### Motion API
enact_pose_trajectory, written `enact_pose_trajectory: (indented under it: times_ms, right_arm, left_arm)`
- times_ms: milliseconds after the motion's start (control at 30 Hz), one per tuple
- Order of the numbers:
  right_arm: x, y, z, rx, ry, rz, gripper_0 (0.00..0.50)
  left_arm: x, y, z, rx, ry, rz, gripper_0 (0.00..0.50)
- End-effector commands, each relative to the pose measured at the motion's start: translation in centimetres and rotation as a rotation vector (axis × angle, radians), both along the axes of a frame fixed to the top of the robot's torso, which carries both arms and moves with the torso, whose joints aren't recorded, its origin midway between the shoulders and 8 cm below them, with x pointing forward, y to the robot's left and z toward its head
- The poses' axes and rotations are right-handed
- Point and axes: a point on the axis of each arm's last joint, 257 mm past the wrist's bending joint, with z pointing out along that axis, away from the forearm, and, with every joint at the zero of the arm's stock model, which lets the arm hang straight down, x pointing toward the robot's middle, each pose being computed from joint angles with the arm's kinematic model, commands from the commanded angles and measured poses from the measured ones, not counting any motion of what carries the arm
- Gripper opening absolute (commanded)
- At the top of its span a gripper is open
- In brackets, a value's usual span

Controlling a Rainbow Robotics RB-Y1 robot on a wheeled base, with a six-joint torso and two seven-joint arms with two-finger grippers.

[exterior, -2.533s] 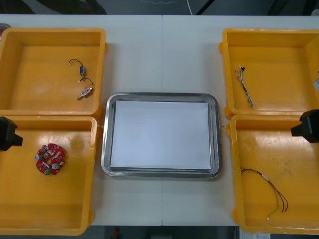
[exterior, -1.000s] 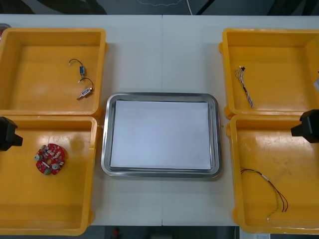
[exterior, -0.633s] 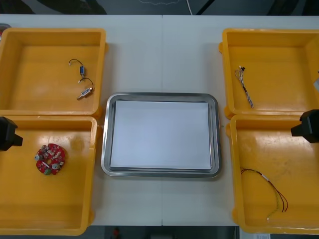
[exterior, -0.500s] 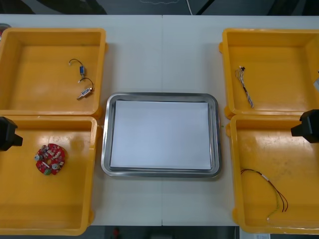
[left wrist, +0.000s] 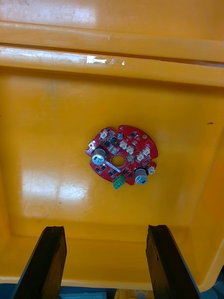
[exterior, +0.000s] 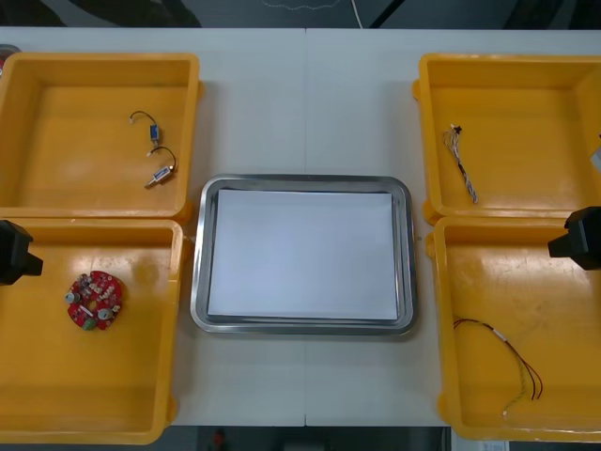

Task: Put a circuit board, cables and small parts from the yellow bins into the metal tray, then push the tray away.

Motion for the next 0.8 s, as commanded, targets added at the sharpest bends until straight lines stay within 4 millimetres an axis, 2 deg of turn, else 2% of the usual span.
enact_pose_trajectory:
  times_ms: [33, 400, 433, 500, 600, 633, 800]
  right_arm:
    - [-0.3, -1.7, 0.8, -0.034, -0.009, -0.015, 0.500]
    - [-0.3, -1.7, 0.8, -0.034, -0.009, -0.015, 0.500]
    - [-0.6, -1.9, -0.1, -0.023, 0.016, -0.027, 0.500]
    - [-0.9, -1.6, -0.7, -0.011, 0.029, -0.029, 0.500]
    - [-1.0, -1.8, -0.8, -0.013, 0.032, -0.036, 0.500]
    - [-1.1, -1.9, -1.0, -0.017, 0.035, -0.033, 0.500]
    - [-1.5, -1.8, -1.4, -0.016, 0.049, -0.020, 0.500]
  left_arm:
    - [-0.5, 1.2, 1.1, 0.077, -0.009, -0.073, 0.500]
    - [-0.5, 1.2, 1.1, 0.077, -0.009, -0.073, 0.500]
    - [-0.5, 1.2, 1.1, 0.077, -0.009, -0.073, 0.500]
    - [-0.5, 1.2, 1.1, 0.077, -0.009, -0.073, 0.500]
    - [-0.5, 1.2, 1.1, 0.077, -0.009, -0.073, 0.500]
    - [-1.4, 0.3, -1.1, 0.037, 0.042, -0.078, 0.500]
    - [-1.3, -0.1, -1.2, 0.030, 0.037, -0.089, 0.500]
